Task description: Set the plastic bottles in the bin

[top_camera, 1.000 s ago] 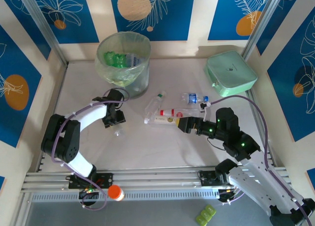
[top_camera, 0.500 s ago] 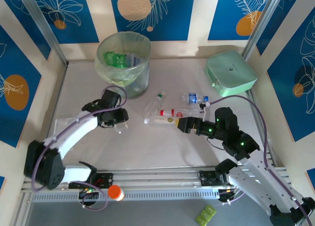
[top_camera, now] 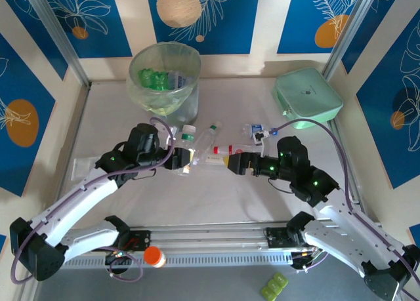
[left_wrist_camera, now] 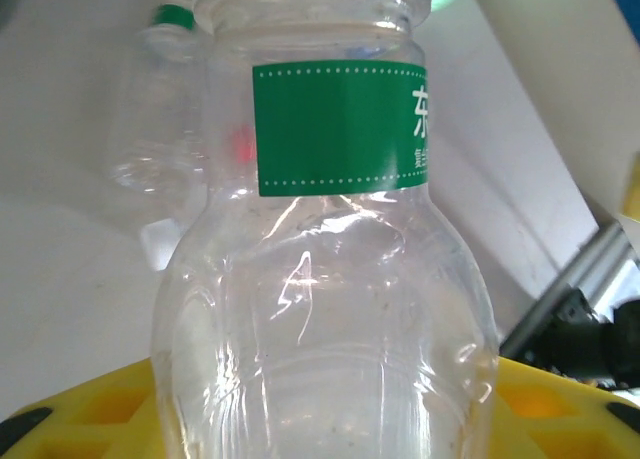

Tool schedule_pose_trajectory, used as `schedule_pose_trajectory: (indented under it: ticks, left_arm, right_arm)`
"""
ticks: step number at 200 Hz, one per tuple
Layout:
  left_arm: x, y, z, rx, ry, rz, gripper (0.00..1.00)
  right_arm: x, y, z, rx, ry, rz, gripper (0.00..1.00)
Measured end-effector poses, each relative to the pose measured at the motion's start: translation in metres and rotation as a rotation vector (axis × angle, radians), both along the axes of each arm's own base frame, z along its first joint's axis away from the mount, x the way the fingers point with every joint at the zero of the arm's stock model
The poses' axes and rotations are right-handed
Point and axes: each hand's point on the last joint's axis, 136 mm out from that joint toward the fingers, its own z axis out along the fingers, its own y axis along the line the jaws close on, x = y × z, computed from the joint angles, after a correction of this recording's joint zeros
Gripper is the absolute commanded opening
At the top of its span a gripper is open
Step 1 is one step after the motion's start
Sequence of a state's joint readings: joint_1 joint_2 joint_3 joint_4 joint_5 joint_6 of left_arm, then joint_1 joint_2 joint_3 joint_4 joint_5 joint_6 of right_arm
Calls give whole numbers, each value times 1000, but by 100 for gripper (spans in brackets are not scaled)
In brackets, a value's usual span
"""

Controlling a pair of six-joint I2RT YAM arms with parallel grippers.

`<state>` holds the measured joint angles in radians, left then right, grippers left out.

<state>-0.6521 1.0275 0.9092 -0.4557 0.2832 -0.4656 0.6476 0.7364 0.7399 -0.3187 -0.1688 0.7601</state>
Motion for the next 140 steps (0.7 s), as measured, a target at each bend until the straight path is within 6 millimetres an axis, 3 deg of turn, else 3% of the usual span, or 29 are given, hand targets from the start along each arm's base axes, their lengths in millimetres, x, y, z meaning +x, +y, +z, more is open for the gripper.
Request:
schedule_pose_trajectory:
  ticks: [36, 74, 116, 140]
  left_arm:
    - [-31, -29, 10, -10, -52, -180, 43]
    - [-46, -46, 26, -25, -109, -276, 43]
    - [-40, -46, 38, -9, -147, -260, 40]
    - [-20, -50, 64, 5, -179, -208, 40]
  right_arm:
    - [0, 8, 9, 7, -3, 18, 99]
    - [4, 12, 24, 28, -29, 21, 99]
    - [6, 9, 23, 15, -24, -3, 99]
    - [7, 3, 30, 7, -35, -24, 99]
